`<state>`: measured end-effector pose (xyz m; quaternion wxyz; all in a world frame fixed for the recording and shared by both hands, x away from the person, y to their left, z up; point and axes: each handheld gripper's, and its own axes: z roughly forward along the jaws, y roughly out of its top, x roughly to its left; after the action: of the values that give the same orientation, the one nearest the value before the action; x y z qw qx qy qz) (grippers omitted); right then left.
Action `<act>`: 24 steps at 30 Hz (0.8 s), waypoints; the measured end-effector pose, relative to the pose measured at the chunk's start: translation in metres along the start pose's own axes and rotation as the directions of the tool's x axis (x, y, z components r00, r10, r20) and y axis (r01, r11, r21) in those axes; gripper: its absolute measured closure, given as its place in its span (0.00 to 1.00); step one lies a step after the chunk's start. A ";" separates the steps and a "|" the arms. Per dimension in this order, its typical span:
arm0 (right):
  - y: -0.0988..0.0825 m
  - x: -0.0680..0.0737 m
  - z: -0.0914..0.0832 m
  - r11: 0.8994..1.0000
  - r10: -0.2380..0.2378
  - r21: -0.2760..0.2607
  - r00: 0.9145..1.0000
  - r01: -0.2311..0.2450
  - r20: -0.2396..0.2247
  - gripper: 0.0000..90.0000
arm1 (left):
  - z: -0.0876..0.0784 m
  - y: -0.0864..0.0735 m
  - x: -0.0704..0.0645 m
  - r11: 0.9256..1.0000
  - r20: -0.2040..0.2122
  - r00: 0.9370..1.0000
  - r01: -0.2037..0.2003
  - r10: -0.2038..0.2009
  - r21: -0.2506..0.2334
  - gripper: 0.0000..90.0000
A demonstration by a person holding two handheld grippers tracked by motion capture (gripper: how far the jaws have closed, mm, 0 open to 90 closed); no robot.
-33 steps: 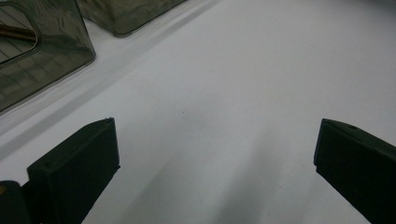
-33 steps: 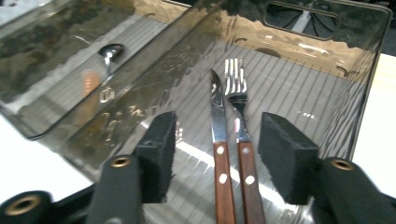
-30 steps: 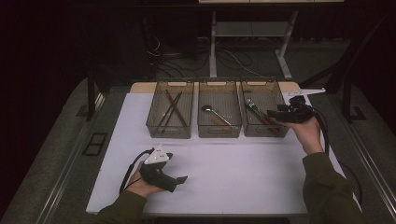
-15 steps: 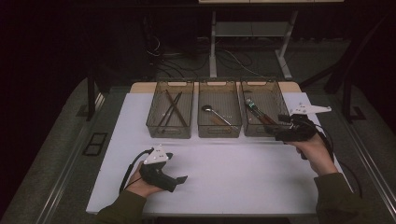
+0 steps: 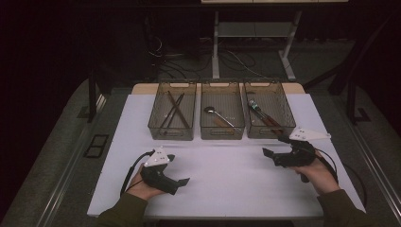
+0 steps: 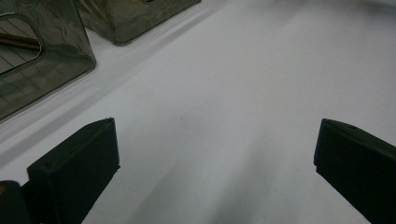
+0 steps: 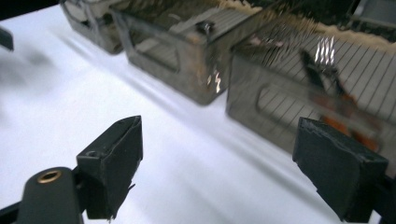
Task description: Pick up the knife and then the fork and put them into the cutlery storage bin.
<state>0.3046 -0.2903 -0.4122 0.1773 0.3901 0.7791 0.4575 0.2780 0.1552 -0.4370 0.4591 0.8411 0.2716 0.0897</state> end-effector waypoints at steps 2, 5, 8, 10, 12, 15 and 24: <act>-0.007 0.003 -0.002 1.000 0.001 0.001 1.000 -0.001 -0.021 0.13 | 0.000 0.000 0.000 1.000 -0.001 1.000 0.001 -0.001 -0.003 0.00; -0.018 0.006 -0.006 1.000 0.012 -0.005 1.000 -0.012 -0.024 0.13 | 0.000 0.000 0.000 1.000 -0.003 1.000 0.001 -0.001 -0.005 0.00; -0.026 0.010 -0.009 1.000 0.013 -0.011 1.000 -0.013 -0.014 0.13 | -0.001 0.000 0.000 1.000 -0.005 1.000 0.001 -0.001 -0.006 0.00; -0.031 0.013 -0.011 1.000 0.015 -0.007 1.000 -0.016 -0.018 0.13 | -0.001 0.000 0.000 1.000 -0.004 1.000 0.001 -0.001 -0.005 0.00; -0.035 0.016 -0.012 1.000 0.013 -0.008 1.000 -0.013 -0.021 0.13 | -0.001 0.000 0.000 1.000 -0.006 1.000 0.000 0.000 -0.006 0.00; -0.040 0.020 -0.013 1.000 0.009 0.005 1.000 -0.009 -0.029 0.13 | -0.001 0.000 -0.001 1.000 -0.006 1.000 -0.001 0.001 -0.007 0.00; -0.052 0.028 -0.013 0.999 0.009 0.052 0.999 -0.006 -0.046 0.13 | -0.001 0.000 0.000 1.000 -0.013 1.000 -0.009 0.009 0.000 0.00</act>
<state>0.2553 -0.2910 -0.4476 0.1472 0.3868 0.7932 0.4467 0.2774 0.1558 -0.4363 0.4570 0.8417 0.2707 0.0972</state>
